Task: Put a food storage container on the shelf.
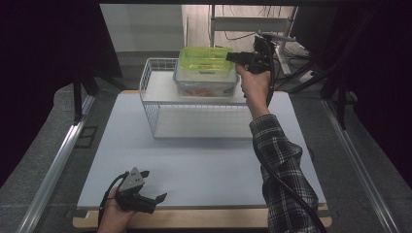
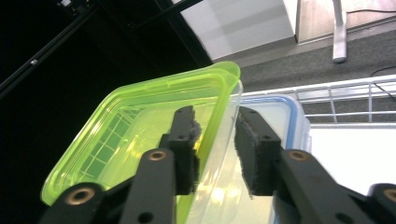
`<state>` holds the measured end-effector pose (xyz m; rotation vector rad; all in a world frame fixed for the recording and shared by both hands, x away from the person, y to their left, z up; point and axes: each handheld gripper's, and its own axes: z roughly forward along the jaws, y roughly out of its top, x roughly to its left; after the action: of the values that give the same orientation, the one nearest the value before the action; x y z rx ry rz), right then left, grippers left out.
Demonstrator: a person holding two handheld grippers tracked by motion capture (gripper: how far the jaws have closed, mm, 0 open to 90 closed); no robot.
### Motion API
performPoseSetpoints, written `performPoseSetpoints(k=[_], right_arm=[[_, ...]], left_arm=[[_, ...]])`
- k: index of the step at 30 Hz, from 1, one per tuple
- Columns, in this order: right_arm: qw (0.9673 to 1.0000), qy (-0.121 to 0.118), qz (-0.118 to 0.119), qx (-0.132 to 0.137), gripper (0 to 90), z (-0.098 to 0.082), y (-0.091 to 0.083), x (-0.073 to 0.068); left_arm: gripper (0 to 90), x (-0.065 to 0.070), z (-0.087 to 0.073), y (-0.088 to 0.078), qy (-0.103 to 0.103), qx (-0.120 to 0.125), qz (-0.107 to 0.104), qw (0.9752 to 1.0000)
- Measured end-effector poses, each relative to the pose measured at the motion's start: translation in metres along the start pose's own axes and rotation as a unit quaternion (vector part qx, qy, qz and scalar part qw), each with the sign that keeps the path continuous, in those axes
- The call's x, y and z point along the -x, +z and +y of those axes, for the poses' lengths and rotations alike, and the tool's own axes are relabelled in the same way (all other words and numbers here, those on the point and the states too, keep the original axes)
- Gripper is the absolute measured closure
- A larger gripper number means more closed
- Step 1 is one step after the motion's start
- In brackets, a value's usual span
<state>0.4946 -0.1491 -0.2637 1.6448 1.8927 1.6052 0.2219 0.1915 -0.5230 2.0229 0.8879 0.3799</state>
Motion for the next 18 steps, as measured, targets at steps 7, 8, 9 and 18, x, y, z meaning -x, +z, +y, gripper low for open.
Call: performPoseSetpoints(k=[7, 8, 9, 18], right_arm=[[0.9995, -0.029, -0.014, 0.002, 48.7, 0.003, -0.005, 0.0], [0.9995, -0.031, -0.01, 0.002, 46.2, 0.003, -0.007, 0.0], [0.9994, -0.034, -0.005, 0.001, 43.9, 0.002, -0.009, 0.0], [0.9955, -0.093, 0.018, -0.004, 29.6, -0.009, -0.032, -0.003]], left_arm=[[1.2, 0.0, 0.0, 0.0, -0.001, 0.001, 0.001, 1.0], [1.2, 0.0, 0.0, 0.0, -0.001, 0.001, 0.001, 1.0], [1.2, 0.0, 0.0, 0.0, -0.001, 0.001, 0.001, 1.0], [1.2, 0.0, 0.0, 0.001, -0.001, -0.001, -0.002, 1.0]])
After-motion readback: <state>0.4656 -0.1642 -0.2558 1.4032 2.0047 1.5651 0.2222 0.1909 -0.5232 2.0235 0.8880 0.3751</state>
